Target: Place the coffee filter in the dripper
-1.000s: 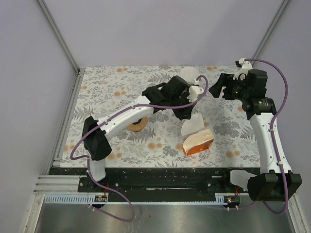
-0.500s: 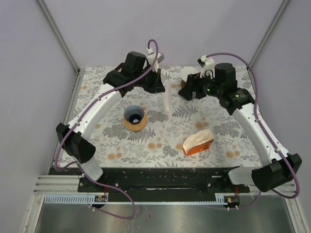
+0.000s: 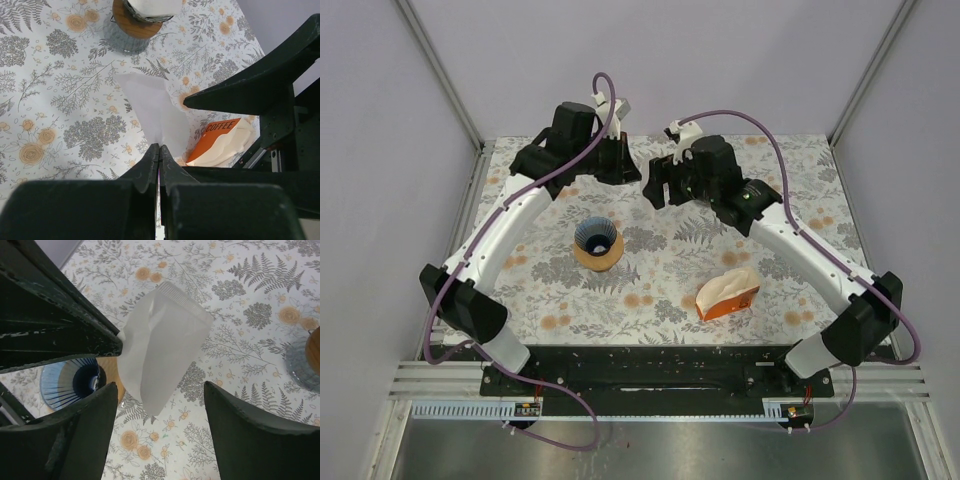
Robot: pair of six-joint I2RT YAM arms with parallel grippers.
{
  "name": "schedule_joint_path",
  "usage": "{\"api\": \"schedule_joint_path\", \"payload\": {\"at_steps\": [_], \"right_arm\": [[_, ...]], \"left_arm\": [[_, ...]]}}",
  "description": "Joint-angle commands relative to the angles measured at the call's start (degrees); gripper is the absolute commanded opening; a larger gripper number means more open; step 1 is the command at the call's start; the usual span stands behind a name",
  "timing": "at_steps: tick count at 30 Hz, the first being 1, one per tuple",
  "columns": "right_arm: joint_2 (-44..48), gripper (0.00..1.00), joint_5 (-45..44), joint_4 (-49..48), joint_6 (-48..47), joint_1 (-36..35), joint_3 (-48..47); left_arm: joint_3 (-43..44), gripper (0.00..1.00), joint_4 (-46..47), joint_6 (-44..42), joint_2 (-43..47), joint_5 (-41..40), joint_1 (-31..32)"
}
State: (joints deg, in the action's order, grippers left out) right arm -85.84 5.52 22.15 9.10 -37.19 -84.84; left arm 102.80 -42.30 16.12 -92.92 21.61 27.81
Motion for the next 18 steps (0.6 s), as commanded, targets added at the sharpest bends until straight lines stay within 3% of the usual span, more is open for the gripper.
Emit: {"api": "schedule_joint_path", "payload": {"at_steps": [1,8,10,14,18], "right_arm": [[-1.3,0.74,-9.1,-2.4,0.8,-1.7,-3.1],[-5.4,0.59,-9.9,-1.9,0.5,-1.6,-4.7],[-6.1,0.50,-11.1,-1.9,-0.1,-1.7,-5.2],[-7.7,0.22,-11.8,0.5,-1.4,-1.7,-8.6],[-8.5,0.08,-11.5,5.1,-2.7,-1.6,-14.0]], "left_arm": [[-0.3,0.00,2.6,1.5,2.6,-0.6,-0.8],[-0.5,0.00,2.8,1.6,2.8,0.0,-0.9],[-1.0,0.00,2.8,1.1,3.2,-0.2,-0.9],[-2.1,0.00,2.2,-0.4,4.3,-1.2,-1.8],[-1.8,0.00,-1.0,-5.6,6.3,-3.8,-2.5]]}}
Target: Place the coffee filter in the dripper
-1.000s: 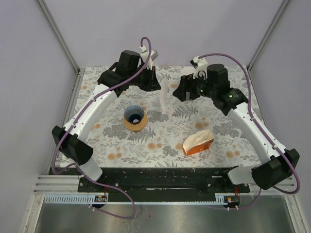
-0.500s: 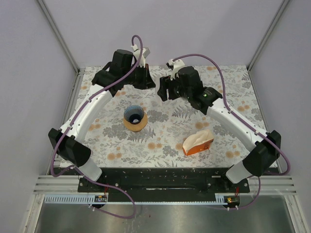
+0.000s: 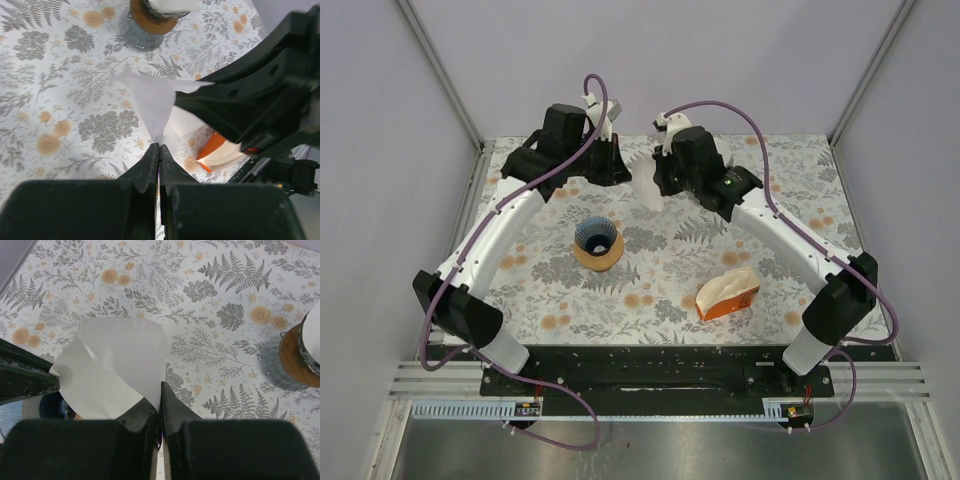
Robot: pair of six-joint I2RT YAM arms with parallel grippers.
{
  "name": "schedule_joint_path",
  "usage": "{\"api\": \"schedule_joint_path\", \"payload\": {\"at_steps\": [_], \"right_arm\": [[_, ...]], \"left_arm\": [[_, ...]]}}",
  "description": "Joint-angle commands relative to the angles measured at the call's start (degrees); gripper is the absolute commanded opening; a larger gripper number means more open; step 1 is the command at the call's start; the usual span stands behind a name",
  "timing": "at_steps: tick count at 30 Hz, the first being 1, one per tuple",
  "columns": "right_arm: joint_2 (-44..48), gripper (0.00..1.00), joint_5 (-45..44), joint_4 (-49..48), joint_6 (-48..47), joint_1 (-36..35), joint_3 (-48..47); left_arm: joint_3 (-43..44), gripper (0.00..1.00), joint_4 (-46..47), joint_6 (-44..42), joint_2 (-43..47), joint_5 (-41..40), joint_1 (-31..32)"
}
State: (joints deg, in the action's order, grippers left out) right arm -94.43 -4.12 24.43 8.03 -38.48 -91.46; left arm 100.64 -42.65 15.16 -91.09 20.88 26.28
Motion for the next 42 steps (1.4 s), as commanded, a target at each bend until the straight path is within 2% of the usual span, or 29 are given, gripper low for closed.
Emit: {"api": "schedule_joint_path", "payload": {"at_steps": [1,4,5,8,10,15,23,29,38,42], "right_arm": [[-0.7,0.04,-1.7,5.1,-2.0,-0.4,-9.4],[-3.7,0.00,1.6,12.2,-2.4,-0.3,-16.2],[-5.1,0.00,3.0,14.0,-2.3,-0.4,-18.3],[-8.0,0.00,7.0,20.3,-1.9,-0.4,-24.2],[-10.2,0.00,9.0,24.6,-1.4,-0.4,-28.6],[-15.2,0.00,11.6,36.4,-0.5,-2.6,-39.9],[-27.0,0.00,14.7,55.2,-0.9,-8.6,-61.6],[-29.5,0.00,14.0,55.8,-0.2,-10.5,-61.2],[-32.8,0.00,12.6,53.1,0.2,-11.7,-61.2],[-34.0,0.00,13.3,52.7,0.4,-11.8,-61.6]], "left_arm": [[0.3,0.00,-1.6,-6.4,5.1,-4.0,-1.0],[0.2,0.00,-4.3,-10.8,7.1,-5.1,-1.0],[0.2,0.04,-5.2,-11.9,7.7,-5.1,-1.0],[0.3,0.45,-7.7,-13.8,9.9,-3.8,-1.6],[0.7,0.62,-9.1,-14.2,11.5,-2.2,-3.2],[2.6,0.80,-11.0,-14.5,15.2,1.0,-9.6],[-1.9,0.85,-12.5,-13.4,19.0,1.4,-15.8],[-6.5,0.85,-11.2,-10.2,19.6,2.7,-17.1],[-14.7,0.89,-6.7,-5.1,19.4,10.8,-17.1],[-17.5,0.86,-4.7,-3.8,18.8,10.6,-17.1]]}}
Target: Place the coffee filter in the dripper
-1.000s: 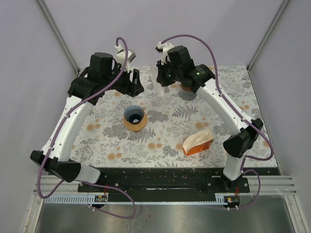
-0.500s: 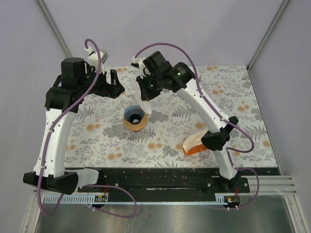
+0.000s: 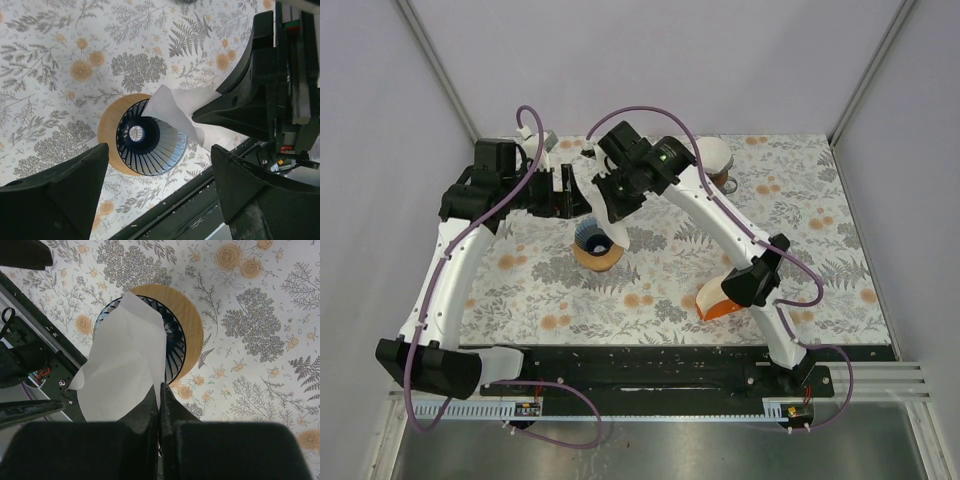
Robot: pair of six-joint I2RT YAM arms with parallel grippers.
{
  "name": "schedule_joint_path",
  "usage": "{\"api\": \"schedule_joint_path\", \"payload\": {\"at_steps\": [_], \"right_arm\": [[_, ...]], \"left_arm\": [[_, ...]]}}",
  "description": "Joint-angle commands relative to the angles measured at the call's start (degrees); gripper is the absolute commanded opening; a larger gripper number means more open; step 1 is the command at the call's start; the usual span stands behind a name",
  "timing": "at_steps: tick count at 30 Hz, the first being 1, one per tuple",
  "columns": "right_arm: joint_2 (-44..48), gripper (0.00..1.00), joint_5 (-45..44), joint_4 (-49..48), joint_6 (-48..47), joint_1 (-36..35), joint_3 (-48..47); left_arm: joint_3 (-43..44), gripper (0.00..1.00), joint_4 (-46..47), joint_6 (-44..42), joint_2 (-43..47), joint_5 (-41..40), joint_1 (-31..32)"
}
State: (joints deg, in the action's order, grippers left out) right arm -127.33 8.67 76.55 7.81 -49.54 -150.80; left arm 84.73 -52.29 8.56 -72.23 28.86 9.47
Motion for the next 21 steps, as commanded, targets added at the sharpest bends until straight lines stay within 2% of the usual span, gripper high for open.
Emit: {"api": "schedule_joint_path", "payload": {"at_steps": [1,9,14,17,21], "right_arm": [[-1.3,0.00,0.6,0.3,0.5,-0.9,-2.4],[-1.9,0.00,0.8,-1.4,0.9,-1.8,-2.7],[-1.8,0.00,0.4,-1.9,0.8,-1.9,-2.8],[-1.4,0.00,0.2,-2.5,0.9,-1.9,-2.8],[-1.1,0.03,-0.9,-2.6,-0.1,-1.9,-2.7]], "left_arm": [[-1.8,0.85,5.3,2.9,-0.3,1.7,-0.3],[-2.3,0.82,6.1,3.0,-2.2,-0.9,-0.2],[-5.1,0.72,6.9,3.0,-2.7,-0.4,-0.2],[-6.5,0.62,7.3,2.8,-2.6,-0.7,-0.2],[-6.8,0.40,6.9,1.9,-2.5,-1.6,-0.2]]}}
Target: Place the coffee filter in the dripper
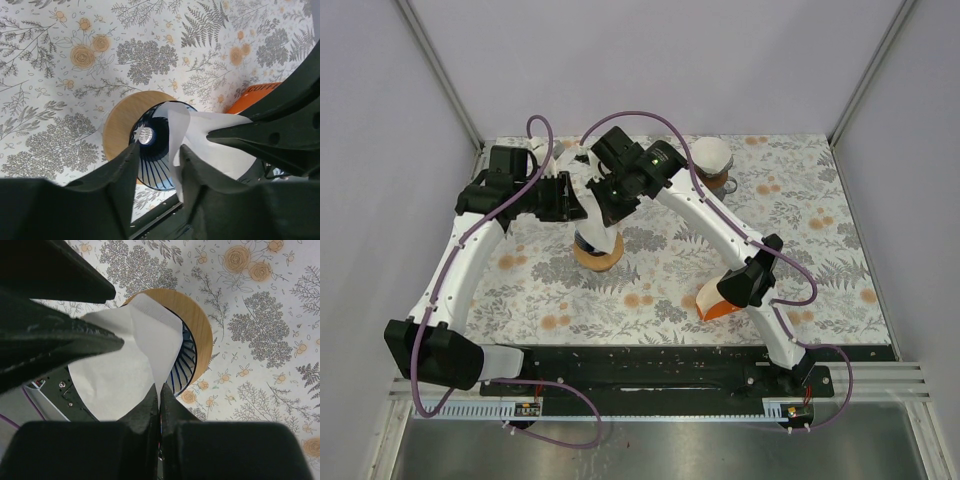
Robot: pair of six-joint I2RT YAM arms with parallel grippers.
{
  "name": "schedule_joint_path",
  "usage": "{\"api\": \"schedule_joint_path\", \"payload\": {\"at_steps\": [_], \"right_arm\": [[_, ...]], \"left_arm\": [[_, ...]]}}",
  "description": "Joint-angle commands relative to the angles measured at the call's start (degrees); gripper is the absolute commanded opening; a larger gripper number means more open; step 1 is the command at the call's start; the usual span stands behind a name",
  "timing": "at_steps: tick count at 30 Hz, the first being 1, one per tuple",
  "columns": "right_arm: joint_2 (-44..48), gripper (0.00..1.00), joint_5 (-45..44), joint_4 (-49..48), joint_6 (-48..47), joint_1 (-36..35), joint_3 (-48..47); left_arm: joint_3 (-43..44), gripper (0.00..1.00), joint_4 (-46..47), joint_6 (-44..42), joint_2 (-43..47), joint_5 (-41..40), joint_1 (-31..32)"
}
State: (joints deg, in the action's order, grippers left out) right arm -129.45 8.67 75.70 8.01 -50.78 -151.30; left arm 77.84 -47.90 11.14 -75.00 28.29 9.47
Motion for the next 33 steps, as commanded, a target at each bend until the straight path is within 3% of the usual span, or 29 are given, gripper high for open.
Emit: {"api": "schedule_joint_path", "payload": {"at_steps": [1,9,15,19,25,28,33], "right_arm": [[1.1,0.04,-1.3,-1.8,-0.5,-0.7,-2.0],[1.6,0.05,-1.0,-2.5,-1.9,0.0,-1.9],[2.9,0.00,-2.2,-5.1,-1.1,0.6,-0.6],[4.0,0.00,1.8,-8.8,-1.6,0.2,1.5],[5.6,0.40,-0.3,-10.4,-4.3,0.1,3.9],[7.6,0.50,1.0,-12.4,-5.7,0.1,4.6],[13.6,0.53,-0.3,-18.5,-7.7,0.1,9.3]], "left_arm": [[0.2,0.33,2.2,-0.9,0.2,-1.2,-0.2],[3.0,0.01,-3.3,-4.1,0.2,-3.7,-0.2],[7.4,0.00,-10.5,-7.9,-0.6,-6.0,-0.2],[7.3,0.00,-11.2,-7.8,-0.1,-4.9,-0.1],[3.5,0.00,-9.4,-4.6,-0.7,-2.6,-0.2],[4.1,0.00,-9.1,-3.2,-1.5,-2.0,-0.1],[4.5,0.00,-9.1,-2.3,-2.8,-1.9,-0.2]]}}
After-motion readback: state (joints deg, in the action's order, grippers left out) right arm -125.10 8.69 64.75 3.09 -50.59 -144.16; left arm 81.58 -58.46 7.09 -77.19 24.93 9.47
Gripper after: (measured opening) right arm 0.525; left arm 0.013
